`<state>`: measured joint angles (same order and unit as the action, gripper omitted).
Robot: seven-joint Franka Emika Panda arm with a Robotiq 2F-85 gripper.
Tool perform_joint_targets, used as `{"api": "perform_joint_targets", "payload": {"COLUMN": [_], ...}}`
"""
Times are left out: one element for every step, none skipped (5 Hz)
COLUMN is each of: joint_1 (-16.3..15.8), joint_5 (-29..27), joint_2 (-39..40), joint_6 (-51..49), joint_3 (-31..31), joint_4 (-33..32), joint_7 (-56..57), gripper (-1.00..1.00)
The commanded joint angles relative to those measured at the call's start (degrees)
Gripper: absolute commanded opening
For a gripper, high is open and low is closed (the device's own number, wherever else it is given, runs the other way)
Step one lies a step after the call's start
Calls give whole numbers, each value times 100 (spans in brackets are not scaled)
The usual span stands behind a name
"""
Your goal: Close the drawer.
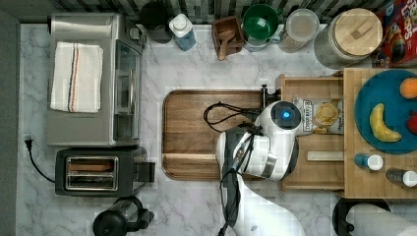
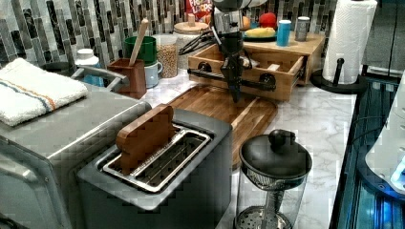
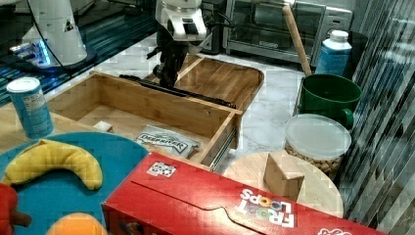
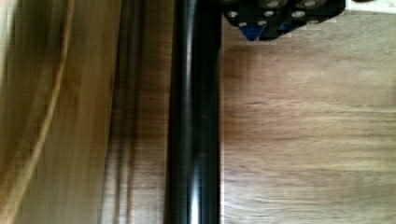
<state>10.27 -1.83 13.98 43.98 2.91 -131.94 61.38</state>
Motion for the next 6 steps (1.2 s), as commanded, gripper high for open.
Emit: {"api": "perform_joint_targets", "payload": {"joint_1": [427,646,973,1220,1451,1687], "joint_5": [473,143,261,2,-280,-594], "joint_2": [-278,-65,48,272,610,881], "joint_6": [1147,1392,1416,1173,1053,1148], "joint_3": [380,667,741,856,941,999], "joint_4": [290,534,757,1162,1637,1965], "joint_7": [880,1732,2088,2536,2848,3363], "gripper": [-100,-100,-100,-100,-100,-100]}}
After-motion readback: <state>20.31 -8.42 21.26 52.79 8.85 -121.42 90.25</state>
